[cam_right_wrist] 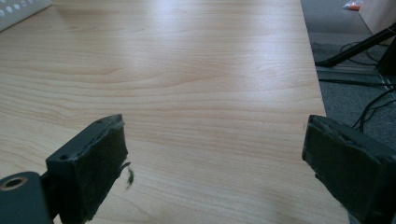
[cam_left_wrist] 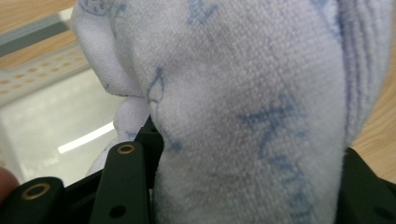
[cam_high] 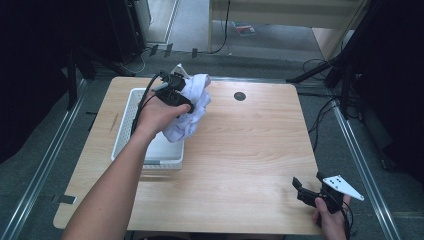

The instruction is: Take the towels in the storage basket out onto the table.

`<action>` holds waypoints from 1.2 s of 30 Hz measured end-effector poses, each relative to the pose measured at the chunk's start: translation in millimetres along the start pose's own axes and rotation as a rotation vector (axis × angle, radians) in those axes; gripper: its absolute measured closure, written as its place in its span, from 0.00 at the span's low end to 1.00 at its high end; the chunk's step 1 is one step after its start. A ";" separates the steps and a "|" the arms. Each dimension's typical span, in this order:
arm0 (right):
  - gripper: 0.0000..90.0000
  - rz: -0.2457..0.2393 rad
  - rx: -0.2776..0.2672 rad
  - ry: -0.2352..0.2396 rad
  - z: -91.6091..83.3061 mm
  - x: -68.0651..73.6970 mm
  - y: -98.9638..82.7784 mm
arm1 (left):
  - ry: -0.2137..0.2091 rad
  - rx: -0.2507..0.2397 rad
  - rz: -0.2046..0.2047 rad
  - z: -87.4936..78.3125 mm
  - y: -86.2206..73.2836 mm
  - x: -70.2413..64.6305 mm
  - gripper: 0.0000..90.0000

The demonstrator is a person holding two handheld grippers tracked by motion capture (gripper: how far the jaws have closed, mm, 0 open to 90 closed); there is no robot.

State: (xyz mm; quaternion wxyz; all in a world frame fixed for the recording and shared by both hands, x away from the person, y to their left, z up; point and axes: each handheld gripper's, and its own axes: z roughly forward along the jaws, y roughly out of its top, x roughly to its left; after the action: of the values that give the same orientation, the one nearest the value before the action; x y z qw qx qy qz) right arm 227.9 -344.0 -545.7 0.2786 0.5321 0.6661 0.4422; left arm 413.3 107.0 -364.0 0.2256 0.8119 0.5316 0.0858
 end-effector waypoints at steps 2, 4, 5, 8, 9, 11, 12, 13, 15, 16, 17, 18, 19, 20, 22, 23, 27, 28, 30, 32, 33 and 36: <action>0.07 0.001 0.001 0.000 0.0 -0.1 0.0 | -0.010 0.002 0.012 3.5 2.0 -7.3 0.55; 0.07 0.001 0.001 0.003 0.2 0.0 0.0 | -0.018 0.005 0.021 8.0 3.9 -14.4 0.55; 0.07 0.000 0.001 0.003 0.2 0.0 0.1 | -0.021 0.010 0.030 10.7 4.8 -18.0 0.55; 0.07 0.000 0.001 0.003 0.1 0.1 0.0 | -0.029 0.013 0.043 18.4 7.4 -29.3 0.55; 0.07 -0.001 0.000 0.002 0.1 0.1 0.0 | -0.039 0.015 0.047 20.3 8.3 -31.8 0.55; 0.07 -0.001 -0.001 0.002 -0.1 0.0 0.0 | -0.049 0.018 0.054 25.5 9.8 -37.4 0.55; 0.07 -0.001 -0.001 0.002 -0.1 0.0 0.0 | -0.048 0.021 0.060 28.7 10.4 -40.7 0.55; 0.07 -0.001 -0.001 0.003 0.0 0.0 0.0 | -0.051 0.026 0.067 33.0 11.1 -45.0 0.55; 0.07 0.000 0.000 0.004 0.0 -0.2 0.0 | -0.057 0.028 0.067 39.5 11.7 -51.5 0.55; 0.07 0.001 0.000 0.004 0.0 -0.2 0.0 | -0.060 0.029 0.070 43.2 12.1 -55.1 0.54; 0.07 0.001 0.000 0.005 0.0 -0.3 0.0 | -0.062 0.036 0.076 46.7 12.4 -58.3 0.54; 0.07 0.001 0.000 0.005 0.0 -0.3 0.0 | -0.067 0.043 0.086 50.1 12.8 -61.1 0.54; 0.07 0.004 0.000 0.006 -0.1 -0.3 0.1 | -0.073 0.047 0.086 53.8 12.8 -64.3 0.54; 0.07 0.004 0.000 0.006 -0.1 -0.3 0.1 | -0.076 0.051 0.092 57.4 12.7 -67.2 0.54; 0.07 0.002 -0.001 0.006 -0.1 -0.4 0.0 | -0.089 0.055 0.090 64.0 12.1 -72.7 0.54; 0.07 0.002 -0.001 0.006 -0.1 -0.4 0.0 | -0.104 0.053 0.081 68.3 11.6 -75.5 0.54; 0.07 0.002 0.000 0.006 -0.1 -0.4 0.0 | -0.143 0.069 0.073 86.0 10.3 -85.9 0.53; 0.07 0.002 0.000 0.006 -0.1 -0.4 0.0 | -0.143 0.069 0.073 86.0 10.3 -85.9 0.53; 0.07 0.005 -0.001 0.003 -0.3 -0.5 -0.1 | -0.144 0.076 0.074 94.4 10.0 -90.8 0.53; 0.07 0.004 -0.003 0.003 -0.3 -0.8 -0.1 | -0.146 0.085 0.072 102.6 9.3 -93.4 0.53; 0.07 0.006 -0.003 0.004 -0.3 -0.7 -0.1 | -0.151 0.089 0.063 106.8 8.3 -94.9 0.52; 0.07 0.008 -0.002 0.008 -0.3 -1.1 0.0 | -0.145 0.109 0.067 118.6 4.7 -97.2 0.52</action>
State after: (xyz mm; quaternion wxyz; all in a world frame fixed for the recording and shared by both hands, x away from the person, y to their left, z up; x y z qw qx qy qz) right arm 228.0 -345.1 -545.7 0.2745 0.5327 0.6648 0.4460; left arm 421.2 -14.9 -456.9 0.2156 0.8445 0.4902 0.0053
